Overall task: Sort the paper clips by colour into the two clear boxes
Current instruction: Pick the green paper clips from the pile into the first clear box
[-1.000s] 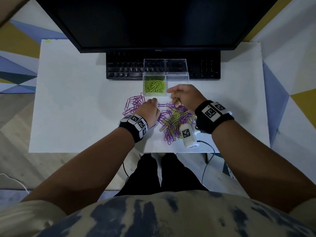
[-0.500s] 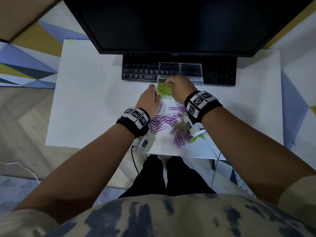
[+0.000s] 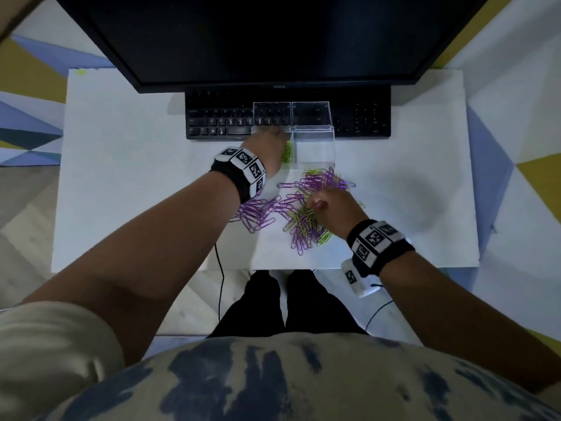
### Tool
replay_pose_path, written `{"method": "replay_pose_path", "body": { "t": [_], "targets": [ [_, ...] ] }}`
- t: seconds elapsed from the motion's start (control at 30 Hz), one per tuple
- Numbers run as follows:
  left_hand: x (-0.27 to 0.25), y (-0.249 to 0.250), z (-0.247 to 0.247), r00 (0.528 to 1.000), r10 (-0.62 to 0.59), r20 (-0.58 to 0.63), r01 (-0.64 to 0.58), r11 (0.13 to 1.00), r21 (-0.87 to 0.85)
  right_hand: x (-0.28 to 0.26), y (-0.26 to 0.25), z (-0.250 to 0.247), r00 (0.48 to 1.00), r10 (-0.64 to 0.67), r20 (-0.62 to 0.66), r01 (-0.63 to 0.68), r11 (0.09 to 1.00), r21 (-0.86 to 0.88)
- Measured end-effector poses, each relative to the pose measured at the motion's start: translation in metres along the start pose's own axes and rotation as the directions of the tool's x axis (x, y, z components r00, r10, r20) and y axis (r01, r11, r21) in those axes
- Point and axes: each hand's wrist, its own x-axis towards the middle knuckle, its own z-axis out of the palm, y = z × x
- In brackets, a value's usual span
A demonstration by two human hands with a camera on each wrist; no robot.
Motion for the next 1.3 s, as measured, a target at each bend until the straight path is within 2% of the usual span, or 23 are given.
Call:
{"method": "replay_pose_path", "body": {
  "t": [0.1,0.17,0.2,0.33,0.4,0.57,0.63,0.73,0.83,0.97,1.1,1.3],
  "targets": [
    [-0.015,-0.003,0.008,0.980,0.058,-0.190,-0.050,0.998,0.048,-0.007,0.008,0.011,0.998,-0.018,0.053,0.024,0.993,-0.119],
    [-0.030,-0.002,0.021,0.954,0.064,-0.292,-0.075,0.997,-0.028,-0.009,0.010,0.018,0.997,-0.011,0.074,0.022,0.989,-0.145],
    [-0.039,0.000,0.030,0.952,0.061,-0.300,-0.090,0.993,-0.082,-0.009,0.011,0.019,0.997,-0.010,0.078,0.021,0.988,-0.154],
    [-0.064,0.006,0.072,0.983,0.135,-0.126,-0.157,0.969,-0.192,-0.004,0.015,0.015,0.999,0.040,0.021,-0.036,0.985,-0.168],
    [-0.068,0.004,0.087,0.988,0.125,-0.090,-0.143,0.960,-0.241,-0.001,0.016,0.010,0.998,0.057,-0.015,-0.059,0.985,-0.165],
    [-0.070,-0.009,0.094,0.992,0.029,-0.120,-0.061,0.960,-0.274,0.004,0.000,0.021,1.000,-0.006,0.030,0.011,0.986,-0.166],
    [-0.069,-0.016,0.093,0.992,-0.018,-0.126,-0.019,0.960,-0.280,0.004,-0.004,0.027,0.998,0.012,0.055,-0.003,0.987,-0.163],
    [-0.070,-0.023,0.091,0.987,-0.081,-0.138,0.037,0.954,-0.296,0.007,-0.003,0.025,0.999,0.047,0.028,-0.041,0.984,-0.171],
    [-0.072,-0.015,0.089,0.983,-0.050,-0.179,-0.005,0.956,-0.294,0.009,-0.004,0.018,0.997,0.071,-0.020,-0.074,0.982,-0.173],
    [-0.074,0.012,0.097,0.994,0.054,-0.095,-0.076,0.967,-0.243,0.010,-0.010,0.025,0.997,0.071,-0.031,-0.076,0.972,-0.221],
    [-0.072,0.019,0.105,0.996,0.000,-0.090,-0.024,0.966,-0.259,0.008,-0.013,0.035,0.995,0.088,-0.052,-0.100,0.943,-0.316],
    [-0.068,0.011,0.106,0.998,0.007,-0.062,-0.024,0.958,-0.286,0.012,-0.018,0.043,0.994,0.097,-0.042,-0.105,0.941,-0.321]
  ]
}}
